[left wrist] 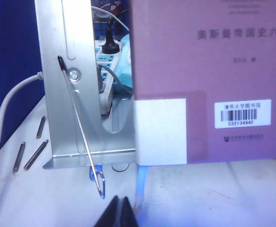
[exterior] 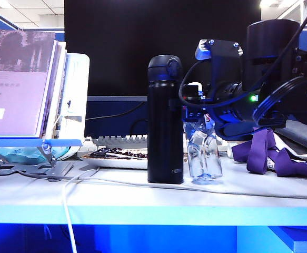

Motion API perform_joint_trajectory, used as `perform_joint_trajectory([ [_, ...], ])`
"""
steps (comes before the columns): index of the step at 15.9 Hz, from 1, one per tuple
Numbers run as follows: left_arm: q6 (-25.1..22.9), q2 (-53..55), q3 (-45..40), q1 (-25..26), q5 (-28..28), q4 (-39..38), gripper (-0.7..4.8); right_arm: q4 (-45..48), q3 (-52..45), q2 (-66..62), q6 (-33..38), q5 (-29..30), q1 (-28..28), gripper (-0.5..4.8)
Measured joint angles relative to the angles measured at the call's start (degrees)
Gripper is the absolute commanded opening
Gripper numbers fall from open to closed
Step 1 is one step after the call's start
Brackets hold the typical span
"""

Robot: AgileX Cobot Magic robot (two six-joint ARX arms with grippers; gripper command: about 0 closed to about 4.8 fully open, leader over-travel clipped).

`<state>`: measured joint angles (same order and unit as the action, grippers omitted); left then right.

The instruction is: Pick up the mineral water bottle and place it vertically to the right of the black thermos cup.

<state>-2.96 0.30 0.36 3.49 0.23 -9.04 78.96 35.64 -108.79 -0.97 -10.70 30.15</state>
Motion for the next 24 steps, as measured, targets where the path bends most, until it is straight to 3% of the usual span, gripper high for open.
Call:
perform_joint_trajectory([
  [7, 0.00, 0.00, 0.00, 0.00, 0.00, -0.02, -0.03, 1.88, -1.73, 0.02, -0.20, -0.68, 0.00, 2.74],
  [8, 0.00, 0.00, 0.00, 0.00, 0.00, -0.02, -0.03, 2.45, -2.51, 0.26, -0.20, -0.66, 0.00, 2.90],
  [10, 0.00, 0.00, 0.00, 0.00, 0.00, 0.00, -0.03, 3.06, -3.45, 0.57, -0.20, -0.63, 0.00, 3.71],
  [12, 0.00, 0.00, 0.00, 0.00, 0.00, 0.00, -0.03, -0.39, -4.07, 0.52, -0.61, -1.11, -0.17, 3.71],
  [24, 0.00, 0.00, 0.00, 0.00, 0.00, 0.00, -0.03, 0.04, -3.96, 13.29, -2.08, -0.83, -0.09, 3.66],
])
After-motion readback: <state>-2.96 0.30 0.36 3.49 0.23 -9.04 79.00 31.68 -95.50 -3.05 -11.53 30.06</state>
